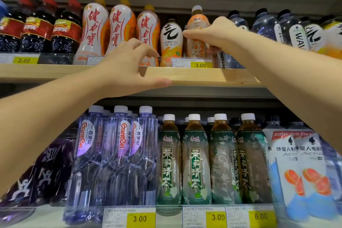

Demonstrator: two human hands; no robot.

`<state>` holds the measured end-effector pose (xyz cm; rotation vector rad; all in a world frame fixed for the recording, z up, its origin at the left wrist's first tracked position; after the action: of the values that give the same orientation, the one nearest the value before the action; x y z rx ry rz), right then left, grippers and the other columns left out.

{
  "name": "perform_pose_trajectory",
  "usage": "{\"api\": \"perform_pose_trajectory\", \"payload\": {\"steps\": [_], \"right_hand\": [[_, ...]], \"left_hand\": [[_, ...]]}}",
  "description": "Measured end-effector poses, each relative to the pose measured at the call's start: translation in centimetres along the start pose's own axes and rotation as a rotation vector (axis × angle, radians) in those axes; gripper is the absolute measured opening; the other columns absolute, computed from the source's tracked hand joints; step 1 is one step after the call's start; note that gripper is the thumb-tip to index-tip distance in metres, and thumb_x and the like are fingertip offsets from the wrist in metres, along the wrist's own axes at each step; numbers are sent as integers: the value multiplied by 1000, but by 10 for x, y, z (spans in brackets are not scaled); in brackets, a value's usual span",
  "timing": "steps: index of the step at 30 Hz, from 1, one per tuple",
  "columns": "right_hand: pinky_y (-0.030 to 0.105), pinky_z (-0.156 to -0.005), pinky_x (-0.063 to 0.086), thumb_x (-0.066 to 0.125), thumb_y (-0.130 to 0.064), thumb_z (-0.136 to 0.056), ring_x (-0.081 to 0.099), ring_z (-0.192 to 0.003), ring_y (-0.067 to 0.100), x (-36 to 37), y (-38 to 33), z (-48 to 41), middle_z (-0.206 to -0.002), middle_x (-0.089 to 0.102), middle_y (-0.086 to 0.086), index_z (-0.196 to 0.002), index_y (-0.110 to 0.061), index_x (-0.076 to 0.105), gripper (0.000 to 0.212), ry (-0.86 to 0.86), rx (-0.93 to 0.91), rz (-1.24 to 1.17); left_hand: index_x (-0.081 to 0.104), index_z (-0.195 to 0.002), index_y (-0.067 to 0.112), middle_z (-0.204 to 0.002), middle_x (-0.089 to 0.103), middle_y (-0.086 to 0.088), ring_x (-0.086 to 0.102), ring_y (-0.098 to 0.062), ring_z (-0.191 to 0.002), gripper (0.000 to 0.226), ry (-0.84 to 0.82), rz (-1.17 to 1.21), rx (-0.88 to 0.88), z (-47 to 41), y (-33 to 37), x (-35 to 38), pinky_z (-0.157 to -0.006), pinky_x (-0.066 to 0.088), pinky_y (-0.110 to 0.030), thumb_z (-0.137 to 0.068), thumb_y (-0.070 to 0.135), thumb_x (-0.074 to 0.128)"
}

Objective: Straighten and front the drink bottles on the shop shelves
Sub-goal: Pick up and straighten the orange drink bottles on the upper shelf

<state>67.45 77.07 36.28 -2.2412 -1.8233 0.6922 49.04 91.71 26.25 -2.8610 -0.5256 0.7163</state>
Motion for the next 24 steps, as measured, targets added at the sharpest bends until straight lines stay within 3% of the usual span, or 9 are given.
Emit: {"api": "perform_pose_trajectory", "payload": {"steps": [4,8,10,12,14,17,21,24], "right_hand": [[23,-48,40,72,-80,-68,63,-68,9,5,3,-4,-86,63,-4,-110,-21,56,74,18,13,-6],[13,-33,39,70,-81,-70,65,-56,8,2,-2,-2,-82,65,-3,-100,-21,56,69,-12,20,37],[13,-33,41,67,-82,-73,68,-49,8,-2,-9,2,-90,69,2,-107,-17,57,74,-20,-2,76],[23,-52,50,62,-82,-77,74,-80,15,-8,-23,6,-119,65,10,-133,-12,49,91,60,-100,208],[32,-72,47,63,-74,-83,62,-112,26,-14,-48,13,-139,51,13,-144,-12,42,89,217,-302,322],[36,-86,52,65,-55,-90,60,-112,23,-2,-77,22,-130,58,6,-137,-14,51,64,187,-489,279],[28,-73,47,65,-47,-91,57,-93,16,23,-89,15,-110,59,0,-136,-14,52,57,26,-408,267],[41,-91,51,59,-48,-87,58,-98,23,35,-87,6,-93,60,-1,-120,-18,58,45,-2,-327,351]], "left_hand": [[46,-138,35,-144,40,6,37,-15,-131,91,12,3,6,0,0,0,-105,41,-43,-66,89,51],[46,-138,35,-144,40,6,37,-15,-130,91,17,-7,16,0,-1,1,-104,42,-43,-67,91,49],[45,-139,35,-144,40,6,37,-15,-130,92,14,-4,20,-1,-2,2,-103,42,-43,-66,92,48],[45,-139,35,-145,40,6,37,-14,-131,91,14,-2,28,-1,-2,2,-103,42,-41,-67,91,49],[44,-140,35,-145,39,5,36,-14,-132,91,9,-5,32,-1,-3,2,-103,40,-41,-68,91,49],[43,-141,36,-146,39,5,34,-15,-133,93,-1,-9,34,0,-2,1,-104,39,-42,-68,92,48],[43,-142,36,-147,38,4,33,-17,-134,90,6,-11,31,3,0,1,-105,38,-43,-70,89,50],[42,-143,36,-148,37,4,33,-17,-135,87,14,-16,29,4,1,0,-106,39,-42,-72,86,52]]}}
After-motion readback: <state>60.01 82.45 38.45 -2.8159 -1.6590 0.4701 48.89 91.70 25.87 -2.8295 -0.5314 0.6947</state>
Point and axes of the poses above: each hand's wrist, its own z-axis away from the middle knuckle, its own x-axis out of the palm, y = z × x, the point moved 8 cm from there along -z, towards the middle knuckle
